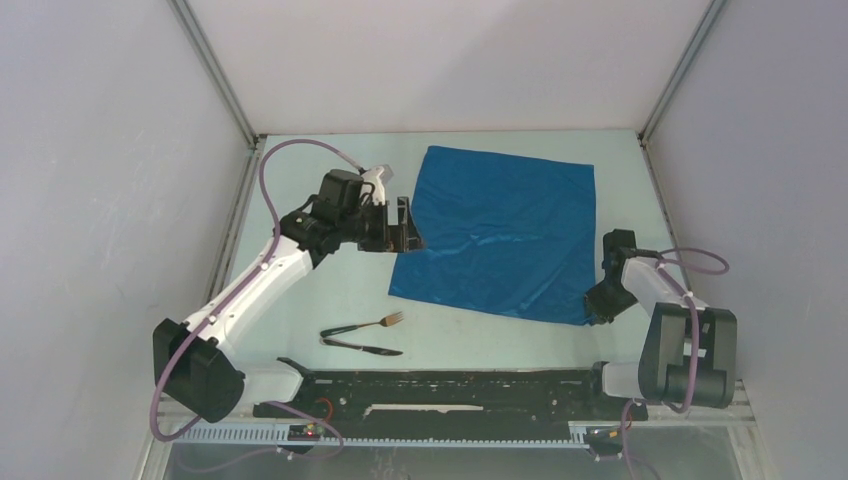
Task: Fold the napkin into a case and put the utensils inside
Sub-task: Flatten out the crumpled napkin at the center of the board.
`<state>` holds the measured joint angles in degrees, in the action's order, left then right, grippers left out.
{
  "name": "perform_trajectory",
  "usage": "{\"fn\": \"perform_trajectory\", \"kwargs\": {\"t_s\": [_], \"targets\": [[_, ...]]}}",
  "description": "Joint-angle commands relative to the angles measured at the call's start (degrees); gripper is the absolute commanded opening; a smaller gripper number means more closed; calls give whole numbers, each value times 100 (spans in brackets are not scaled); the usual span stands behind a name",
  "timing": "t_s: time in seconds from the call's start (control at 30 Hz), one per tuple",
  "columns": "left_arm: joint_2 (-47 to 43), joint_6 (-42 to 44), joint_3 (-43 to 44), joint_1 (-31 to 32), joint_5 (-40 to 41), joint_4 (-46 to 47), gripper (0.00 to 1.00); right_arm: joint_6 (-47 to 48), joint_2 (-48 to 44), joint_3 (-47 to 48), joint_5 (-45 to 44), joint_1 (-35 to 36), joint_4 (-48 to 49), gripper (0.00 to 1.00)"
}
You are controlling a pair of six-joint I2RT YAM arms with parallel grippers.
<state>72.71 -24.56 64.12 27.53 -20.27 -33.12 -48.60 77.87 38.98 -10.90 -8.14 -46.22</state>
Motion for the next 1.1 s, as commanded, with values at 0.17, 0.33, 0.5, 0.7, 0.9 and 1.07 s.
{"fn": "perform_trajectory", "kwargs": {"t_s": [0.17,0.33,0.5,0.7,0.9,1.07], "targets": [[39,-67,58,-138,-254,173,99,-374,-712,-558,-624,-253,312,30],[57,-86,18,-143,-250,211,99,-170,-930,-648,-533,-451,297,25],[173,-188,-155,-135,-247,309,99,60,-1013,-634,-497,-443,243,44],[226,-244,-214,109,-108,324,99,-190,-1265,-591,-313,-177,-102,58],[164,-167,-123,121,-114,254,99,-360,-1237,-585,-445,-193,-246,57],[183,-188,-128,121,-182,246,99,-119,-1140,-608,-583,-502,21,56]]}}
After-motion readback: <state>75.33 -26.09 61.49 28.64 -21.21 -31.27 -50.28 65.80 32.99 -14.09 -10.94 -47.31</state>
